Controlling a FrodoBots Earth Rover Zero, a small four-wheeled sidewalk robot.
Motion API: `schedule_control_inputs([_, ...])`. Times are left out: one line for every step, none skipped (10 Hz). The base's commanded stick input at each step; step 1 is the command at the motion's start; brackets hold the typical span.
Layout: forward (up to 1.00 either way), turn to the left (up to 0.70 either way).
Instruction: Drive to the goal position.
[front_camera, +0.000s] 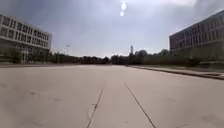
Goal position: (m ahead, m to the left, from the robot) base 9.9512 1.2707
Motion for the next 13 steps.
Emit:
schedule_control_inputs([0.7,-0.02])
schedule_control_inputs([0.7,-0.02])
schedule_control_inputs([0.7,-0.02])
schedule_control_inputs([0.7,-0.02])
schedule_control_inputs([0.7,-0.02])
schedule_control_inputs([0.7,-0.02])
schedule_control_inputs([0.7,-0.02])
schedule_control_inputs([0.7,-0.02])
schedule_control_inputs([0.7,-0.02])
schedule_control_inputs([0.7,-0.02])
schedule_control_inputs([0.7,-0.02])
schedule_control_inputs([0.7,-0.02])
schedule_control_inputs([0.7,-0.02])
